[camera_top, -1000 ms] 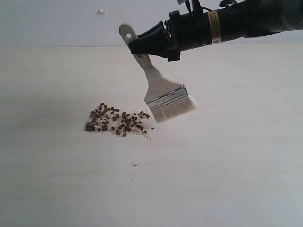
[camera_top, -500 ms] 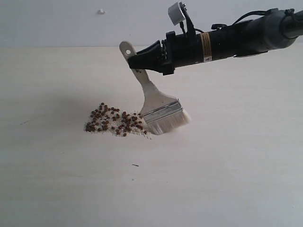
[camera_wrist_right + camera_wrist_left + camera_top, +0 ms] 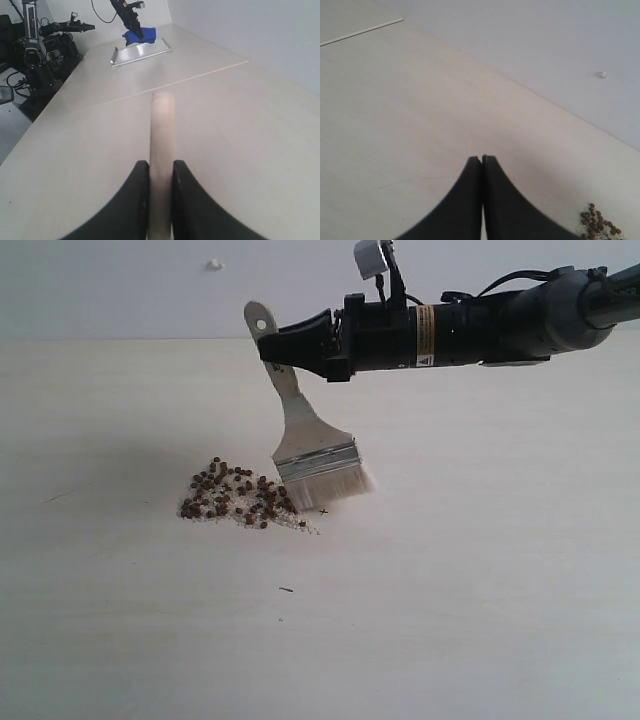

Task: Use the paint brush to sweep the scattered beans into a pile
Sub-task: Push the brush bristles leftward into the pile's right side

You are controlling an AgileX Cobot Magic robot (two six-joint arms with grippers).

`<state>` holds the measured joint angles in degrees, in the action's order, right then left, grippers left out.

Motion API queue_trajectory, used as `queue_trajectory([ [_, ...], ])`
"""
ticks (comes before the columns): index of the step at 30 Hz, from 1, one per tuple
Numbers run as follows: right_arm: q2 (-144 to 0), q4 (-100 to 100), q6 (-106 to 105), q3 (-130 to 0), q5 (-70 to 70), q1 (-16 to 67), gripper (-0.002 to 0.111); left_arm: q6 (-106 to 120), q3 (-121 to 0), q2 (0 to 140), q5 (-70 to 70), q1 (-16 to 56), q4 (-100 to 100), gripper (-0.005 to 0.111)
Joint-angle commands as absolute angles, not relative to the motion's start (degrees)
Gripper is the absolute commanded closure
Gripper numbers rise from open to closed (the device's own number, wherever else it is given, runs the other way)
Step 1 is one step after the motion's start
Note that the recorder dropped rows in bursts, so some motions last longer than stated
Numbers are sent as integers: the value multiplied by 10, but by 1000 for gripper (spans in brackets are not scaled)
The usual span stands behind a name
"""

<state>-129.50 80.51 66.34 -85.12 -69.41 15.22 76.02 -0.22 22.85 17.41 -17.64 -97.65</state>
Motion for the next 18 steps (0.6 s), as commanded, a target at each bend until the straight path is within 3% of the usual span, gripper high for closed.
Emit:
queue_trajectory([
  [1,-1277,799,663,-850,-700,150,108,761,0,226,176,-178,-977,107],
  [18,-1248,959,794,-850,-700,141,108,761,0,226,176,-178,-977,107],
])
